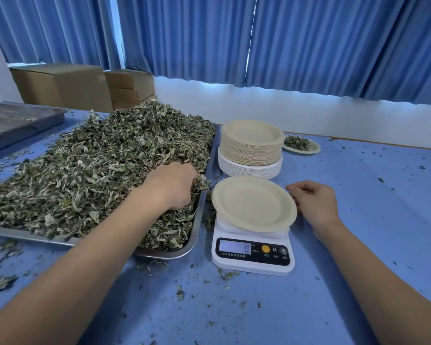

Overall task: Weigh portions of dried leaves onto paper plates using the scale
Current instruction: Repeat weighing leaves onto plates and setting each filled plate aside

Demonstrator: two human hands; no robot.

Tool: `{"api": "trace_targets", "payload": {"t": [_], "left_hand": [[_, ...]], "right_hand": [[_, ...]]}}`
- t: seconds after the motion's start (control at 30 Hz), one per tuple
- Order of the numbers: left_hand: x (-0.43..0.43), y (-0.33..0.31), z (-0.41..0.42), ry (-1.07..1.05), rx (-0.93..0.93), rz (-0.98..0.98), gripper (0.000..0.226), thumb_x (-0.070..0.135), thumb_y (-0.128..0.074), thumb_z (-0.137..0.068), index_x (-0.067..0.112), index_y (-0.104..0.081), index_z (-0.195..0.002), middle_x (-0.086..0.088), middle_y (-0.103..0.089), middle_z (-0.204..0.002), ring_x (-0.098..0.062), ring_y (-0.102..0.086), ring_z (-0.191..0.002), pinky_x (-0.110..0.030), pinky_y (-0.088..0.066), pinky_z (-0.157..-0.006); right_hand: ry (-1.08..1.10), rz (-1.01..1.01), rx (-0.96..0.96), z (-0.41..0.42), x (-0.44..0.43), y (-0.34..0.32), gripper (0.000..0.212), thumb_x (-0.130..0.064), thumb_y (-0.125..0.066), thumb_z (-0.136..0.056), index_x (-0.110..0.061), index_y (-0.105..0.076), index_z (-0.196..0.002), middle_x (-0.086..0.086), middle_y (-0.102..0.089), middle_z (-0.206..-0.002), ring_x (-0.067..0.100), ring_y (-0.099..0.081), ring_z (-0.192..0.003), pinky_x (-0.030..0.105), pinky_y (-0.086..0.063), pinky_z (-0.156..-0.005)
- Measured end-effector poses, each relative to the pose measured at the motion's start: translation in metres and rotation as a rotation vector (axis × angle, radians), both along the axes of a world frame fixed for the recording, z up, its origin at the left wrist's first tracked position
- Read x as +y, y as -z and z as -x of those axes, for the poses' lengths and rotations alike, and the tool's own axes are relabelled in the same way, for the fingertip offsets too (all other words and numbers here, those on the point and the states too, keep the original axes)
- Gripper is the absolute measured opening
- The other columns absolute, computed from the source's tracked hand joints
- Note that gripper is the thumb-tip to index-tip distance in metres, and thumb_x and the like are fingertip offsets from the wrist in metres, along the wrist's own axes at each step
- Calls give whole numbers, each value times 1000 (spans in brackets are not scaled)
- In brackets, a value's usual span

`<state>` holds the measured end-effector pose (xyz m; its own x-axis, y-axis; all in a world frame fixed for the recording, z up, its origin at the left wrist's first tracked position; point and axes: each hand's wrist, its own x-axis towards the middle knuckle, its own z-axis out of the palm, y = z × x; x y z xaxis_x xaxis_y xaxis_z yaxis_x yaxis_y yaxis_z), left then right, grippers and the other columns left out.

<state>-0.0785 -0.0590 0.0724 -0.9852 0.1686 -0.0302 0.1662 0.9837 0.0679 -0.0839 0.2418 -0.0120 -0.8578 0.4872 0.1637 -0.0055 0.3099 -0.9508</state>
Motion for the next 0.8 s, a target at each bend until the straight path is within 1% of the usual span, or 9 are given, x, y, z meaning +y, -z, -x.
{"api": "trace_targets", "payload": {"t": [0.13,0.27,0.33,0.4,0.47,0.53,0.63,0.7,0.8], "left_hand": [[-2,6,2,11,44,-43,42,1,-57,-87,23,-64,-122,-10,-57,-122,-34,-60,-104,-40,-50,-83],[-4,8,4,-4,124,-79,32,6,-64,-89,29,-69,-111,-5,-59,-112,-28,-55,-85,-37,-46,-74],[-5,6,6,-18,156,-80,29,12,-69,-90,32,-70,-110,-6,-61,-116,-27,-54,-83,-36,-43,-74],[-7,1,6,-13,177,-99,27,21,-73,-90,34,-69,-112,-7,-61,-123,-27,-59,-89,-37,-47,-78],[-10,-6,7,36,122,-122,27,29,-72,-90,34,-69,-116,-4,-63,-126,-27,-63,-102,-41,-53,-90],[-15,-13,7,101,-62,-91,37,33,-70,-89,30,-67,-126,0,-62,-135,-24,-61,-115,-40,-50,-102],[-19,-21,3,145,-292,14,77,39,-78,-79,26,-47,-149,3,-46,-152,-20,-50,-132,-33,-41,-111],[-16,-18,1,140,-288,74,91,33,-84,-76,26,-38,-154,1,-44,-154,-22,-50,-132,-34,-43,-108],[-6,-8,1,98,-170,111,87,23,-84,-78,28,-40,-152,-4,-49,-149,-30,-53,-128,-39,-47,-105]], "right_hand": [[-11,5,-4,-1,-1,-1,17,-6,-64,-94,-12,-77,-85,0,-74,-67,8,-64,-55,30,-53,-64],[-21,1,-4,-1,-1,-1,18,-7,-64,-94,-13,-77,-83,0,-75,-69,7,-65,-55,29,-53,-63],[-25,-1,-5,-2,-1,-2,18,-6,-64,-93,-13,-77,-83,0,-74,-68,7,-64,-54,29,-52,-62],[-28,-1,-3,-1,-1,-2,19,-5,-64,-93,-14,-77,-82,0,-75,-68,8,-64,-54,30,-54,-61],[-29,-5,-4,-1,0,-2,19,-5,-63,-93,-14,-77,-82,0,-75,-70,9,-65,-56,31,-56,-63],[-27,-11,-9,-1,0,-1,20,-6,-63,-93,-15,-77,-82,-1,-76,-72,9,-66,-58,32,-57,-65],[-25,-20,-16,0,0,-1,20,-6,-63,-92,-16,-77,-82,-3,-76,-72,9,-67,-58,31,-57,-64],[-29,-15,-17,0,0,-1,20,-7,-63,-93,-16,-77,-82,-2,-76,-73,12,-68,-60,32,-58,-65],[-32,-18,-15,-1,0,-2,20,-7,-63,-93,-16,-78,-83,-1,-76,-74,15,-69,-62,33,-58,-66]]}}
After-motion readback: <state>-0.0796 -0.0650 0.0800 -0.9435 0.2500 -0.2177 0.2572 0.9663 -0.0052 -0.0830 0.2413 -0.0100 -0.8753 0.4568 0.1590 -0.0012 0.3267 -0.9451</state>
